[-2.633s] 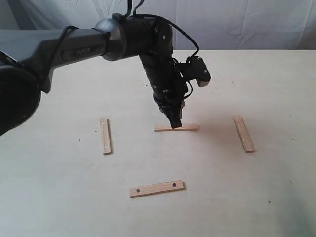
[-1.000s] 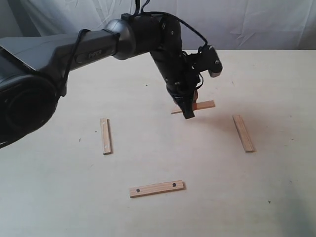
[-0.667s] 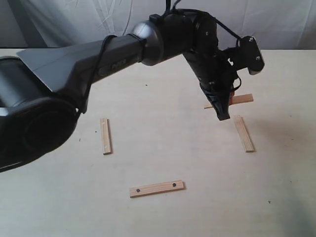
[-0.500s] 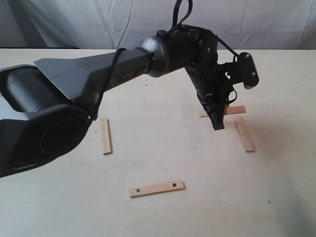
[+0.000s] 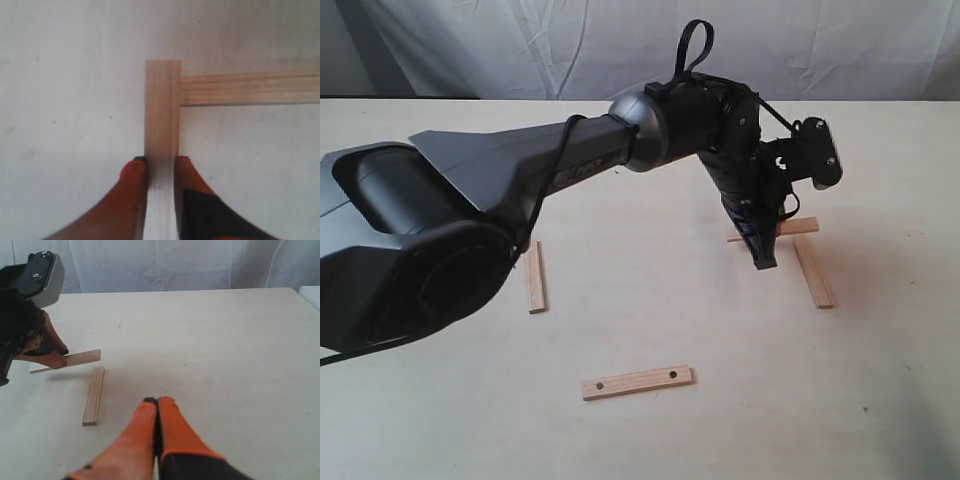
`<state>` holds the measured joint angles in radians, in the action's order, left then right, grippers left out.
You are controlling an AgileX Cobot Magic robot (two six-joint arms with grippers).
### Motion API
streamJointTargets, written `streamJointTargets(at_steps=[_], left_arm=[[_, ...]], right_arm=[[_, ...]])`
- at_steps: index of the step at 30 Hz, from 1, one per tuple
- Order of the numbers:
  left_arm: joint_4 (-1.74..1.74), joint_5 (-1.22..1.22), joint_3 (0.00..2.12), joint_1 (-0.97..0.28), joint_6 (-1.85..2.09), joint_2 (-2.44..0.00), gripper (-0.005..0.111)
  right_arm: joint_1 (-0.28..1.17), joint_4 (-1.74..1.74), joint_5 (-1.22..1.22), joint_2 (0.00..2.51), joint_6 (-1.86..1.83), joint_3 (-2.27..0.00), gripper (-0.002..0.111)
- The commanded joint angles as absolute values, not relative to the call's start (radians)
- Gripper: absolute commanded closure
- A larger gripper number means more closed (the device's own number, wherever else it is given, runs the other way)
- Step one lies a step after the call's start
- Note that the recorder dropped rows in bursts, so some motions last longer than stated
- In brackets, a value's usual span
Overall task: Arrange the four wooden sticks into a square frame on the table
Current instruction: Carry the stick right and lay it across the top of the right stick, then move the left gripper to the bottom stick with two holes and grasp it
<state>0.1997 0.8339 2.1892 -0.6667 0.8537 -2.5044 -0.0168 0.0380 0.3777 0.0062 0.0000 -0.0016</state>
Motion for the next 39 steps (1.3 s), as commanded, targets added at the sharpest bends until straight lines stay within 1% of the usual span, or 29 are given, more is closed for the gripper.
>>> streamJointTargets(at_steps=[1, 10, 14, 17, 23, 27, 32, 35, 39], left_arm=[[0.195, 0.83, 2.195, -0.672, 0.865, -2.512, 0.107], [0.218, 0.807, 2.193, -0.672, 0.881, -2.528, 0.107], [0.212, 0.842, 2.193, -0.672, 0.862, -2.502, 0.107], [0.189, 0.918, 2.193, -0.672, 0.806, -2.458, 0.107], [0.045, 1.206, 2.193, -0.666, 0.702, -2.374, 0.107], [0.051, 1.221, 2.173, -0.643, 0.579, -2.327, 0.107], [0.062, 1.221, 2.017, -0.638, 0.559, -2.212, 0.107], [0.069, 1.221, 1.856, -0.638, 0.557, -2.119, 0.107], [0.074, 1.083, 1.605, -0.638, 0.557, -1.985, 0.107]], right_arm=[[-0.024, 0.039, 0.363, 0.0, 0.0, 0.0, 0.108], [-0.024, 0.037, 0.363, 0.0, 0.0, 0.0, 0.108], [-0.024, 0.037, 0.363, 0.0, 0.0, 0.0, 0.108], [-0.024, 0.037, 0.363, 0.0, 0.0, 0.0, 0.108], [-0.024, 0.037, 0.363, 0.0, 0.0, 0.0, 0.108], [-0.024, 0.037, 0.363, 0.0, 0.0, 0.0, 0.108], [-0.024, 0.04, 0.365, 0.0, 0.0, 0.0, 0.108], [-0.024, 0.04, 0.365, 0.0, 0.0, 0.0, 0.108], [-0.024, 0.04, 0.365, 0.0, 0.0, 0.0, 0.108]])
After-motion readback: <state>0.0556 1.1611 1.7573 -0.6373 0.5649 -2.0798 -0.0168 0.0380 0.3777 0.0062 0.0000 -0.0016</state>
